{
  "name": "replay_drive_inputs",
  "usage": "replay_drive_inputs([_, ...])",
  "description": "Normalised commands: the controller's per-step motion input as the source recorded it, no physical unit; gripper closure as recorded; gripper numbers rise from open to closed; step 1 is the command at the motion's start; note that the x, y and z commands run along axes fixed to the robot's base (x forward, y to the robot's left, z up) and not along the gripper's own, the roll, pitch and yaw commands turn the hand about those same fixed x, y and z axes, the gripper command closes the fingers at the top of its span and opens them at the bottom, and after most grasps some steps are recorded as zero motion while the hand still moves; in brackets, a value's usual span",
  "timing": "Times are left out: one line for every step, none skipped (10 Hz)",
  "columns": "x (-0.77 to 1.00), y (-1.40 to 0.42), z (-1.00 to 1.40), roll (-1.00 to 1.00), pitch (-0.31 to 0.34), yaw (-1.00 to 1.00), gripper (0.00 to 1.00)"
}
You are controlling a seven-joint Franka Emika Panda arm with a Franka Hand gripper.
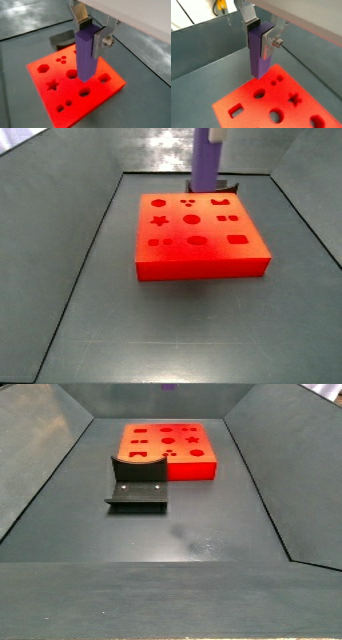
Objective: Pick up the rectangle object. Move up. Move to above the board. Insert the rectangle object.
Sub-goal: Insert the rectangle object.
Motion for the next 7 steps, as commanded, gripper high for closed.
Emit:
replay_drive_inputs([0.62, 0.0, -0.55, 0.13, -0.044, -0.54, 1.0])
replay_drive_inputs([0.65, 0.0, -0.6, 0.15, -0.071, -0.52, 1.0])
replay_drive_inputs([0.67, 0.0, -0.63, 0.16, -0.06, -0.51, 1.0])
replay_drive_inputs([0.68, 0.0, -0.63, 0.15, -0.06, -0.5, 1.0])
replay_drive_inputs([0.7, 0.0, -0.6, 0.14, -0.057, -0.49, 1.0])
replay_drive_inputs([0.69, 0.0, -0.53, 0.12, -0.05, -0.49, 1.0])
replay_drive_inputs([0.69, 0.0, -0.43, 0.07, -0.033, -0.48, 1.0])
